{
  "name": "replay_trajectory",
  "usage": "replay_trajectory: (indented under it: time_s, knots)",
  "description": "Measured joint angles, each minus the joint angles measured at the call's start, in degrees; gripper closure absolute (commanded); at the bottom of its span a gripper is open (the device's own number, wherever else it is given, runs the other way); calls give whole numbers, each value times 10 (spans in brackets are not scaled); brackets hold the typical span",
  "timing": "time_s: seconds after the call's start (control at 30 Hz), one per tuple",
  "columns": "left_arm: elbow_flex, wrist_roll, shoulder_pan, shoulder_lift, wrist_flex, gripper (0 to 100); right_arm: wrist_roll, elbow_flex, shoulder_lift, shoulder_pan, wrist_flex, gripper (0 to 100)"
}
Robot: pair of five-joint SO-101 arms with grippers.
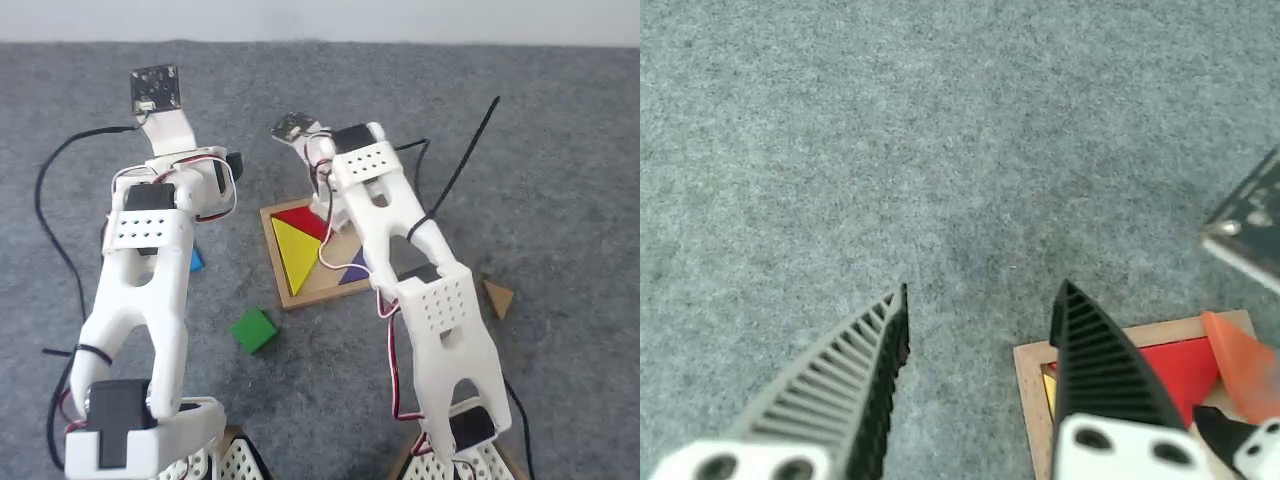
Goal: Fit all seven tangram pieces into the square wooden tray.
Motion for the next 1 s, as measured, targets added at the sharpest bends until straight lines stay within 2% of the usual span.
replay_trajectory:
  time_s: [0.3, 0.57, 0.87, 1.0]
  knots:
    - [0, 0, 0, 0, 0, 779, 177, 3, -51, 3, 106, 626]
    - [0, 0, 0, 0, 0, 779, 264, 0, -87, 13, 127, 627]
    - [0, 0, 0, 0, 0, 779, 302, -17, -363, 12, 136, 630]
    - [0, 0, 0, 0, 0, 779, 304, 80, -490, 5, 136, 734]
